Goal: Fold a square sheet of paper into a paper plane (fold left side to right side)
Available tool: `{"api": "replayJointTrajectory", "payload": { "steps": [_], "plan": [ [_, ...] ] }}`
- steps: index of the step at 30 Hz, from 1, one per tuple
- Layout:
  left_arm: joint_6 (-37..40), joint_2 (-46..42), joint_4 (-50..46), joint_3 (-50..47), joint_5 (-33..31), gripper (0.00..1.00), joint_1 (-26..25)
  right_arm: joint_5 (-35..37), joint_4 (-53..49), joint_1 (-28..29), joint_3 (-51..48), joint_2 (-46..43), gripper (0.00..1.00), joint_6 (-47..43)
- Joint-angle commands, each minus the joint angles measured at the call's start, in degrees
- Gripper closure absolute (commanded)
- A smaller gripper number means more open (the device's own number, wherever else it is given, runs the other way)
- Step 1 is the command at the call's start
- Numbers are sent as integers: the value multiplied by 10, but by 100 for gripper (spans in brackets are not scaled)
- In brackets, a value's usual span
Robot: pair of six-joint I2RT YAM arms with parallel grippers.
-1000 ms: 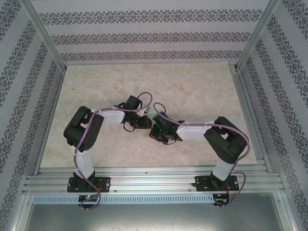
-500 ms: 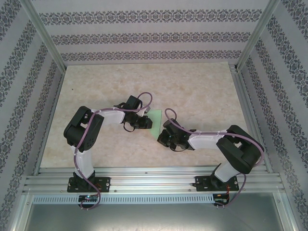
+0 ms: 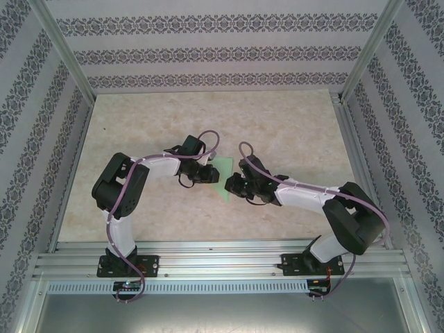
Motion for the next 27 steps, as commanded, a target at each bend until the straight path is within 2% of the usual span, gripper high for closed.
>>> {"api": "replayJointTrajectory", "payload": {
  "steps": [1,10,17,21,27],
  "plan": [
    [-6,-13,-11,12,-8,73,-1,-8,14,-16,29,54,88,-41],
    [-4,-27,-27,28,-10,69,1,-21,20,-34,52,147,90,-60],
    [-11,-90,-31,-2,-18,57,34,-9,-12,-35,48,159,90,-79],
    [-18,-102,-39,-19,-15,56,51,-5,-23,-35,45,157,90,-88],
    [-38,-73,-15,-29,11,57,52,-7,-33,-35,48,160,90,-95]
  ]
}}
